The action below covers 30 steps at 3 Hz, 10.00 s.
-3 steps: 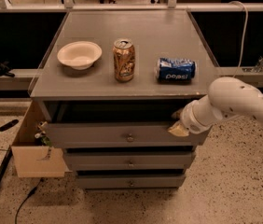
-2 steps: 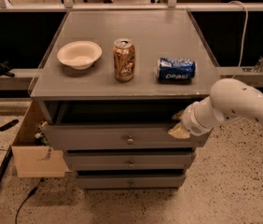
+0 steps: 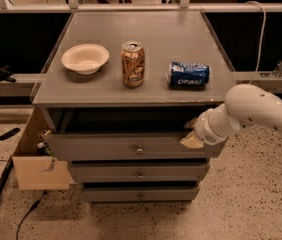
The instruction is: Open top drawer
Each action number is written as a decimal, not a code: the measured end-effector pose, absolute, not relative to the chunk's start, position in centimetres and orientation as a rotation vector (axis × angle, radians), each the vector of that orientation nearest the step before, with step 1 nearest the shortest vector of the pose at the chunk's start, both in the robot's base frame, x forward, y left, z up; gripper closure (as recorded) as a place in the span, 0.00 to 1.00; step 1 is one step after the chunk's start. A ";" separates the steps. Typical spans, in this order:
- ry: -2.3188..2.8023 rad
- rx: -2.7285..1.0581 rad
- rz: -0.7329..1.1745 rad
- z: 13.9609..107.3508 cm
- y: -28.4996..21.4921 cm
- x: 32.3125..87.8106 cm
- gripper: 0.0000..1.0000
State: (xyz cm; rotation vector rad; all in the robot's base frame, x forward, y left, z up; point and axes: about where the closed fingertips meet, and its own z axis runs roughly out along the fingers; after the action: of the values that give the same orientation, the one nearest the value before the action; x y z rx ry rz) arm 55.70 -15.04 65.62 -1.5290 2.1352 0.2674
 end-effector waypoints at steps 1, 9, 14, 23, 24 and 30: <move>2.135 -1.529 0.267 65.6 -15.0 55.7 0.27; 2.064 -1.564 0.286 67.5 -14.3 52.1 0.27; 2.074 -1.559 0.298 67.1 -14.9 52.0 1.00; 2.105 -1.527 0.321 66.9 -15.3 48.7 0.00; 2.105 -1.528 0.321 66.9 -15.3 48.7 0.00; 2.233 -1.421 0.181 71.7 -17.9 30.4 0.57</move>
Offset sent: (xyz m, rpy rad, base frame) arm 0.0000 0.0000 0.0000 0.0000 0.0000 0.0000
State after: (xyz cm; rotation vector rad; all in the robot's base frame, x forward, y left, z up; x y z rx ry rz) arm 30.38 -17.89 71.71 -1.4215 2.2327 0.1809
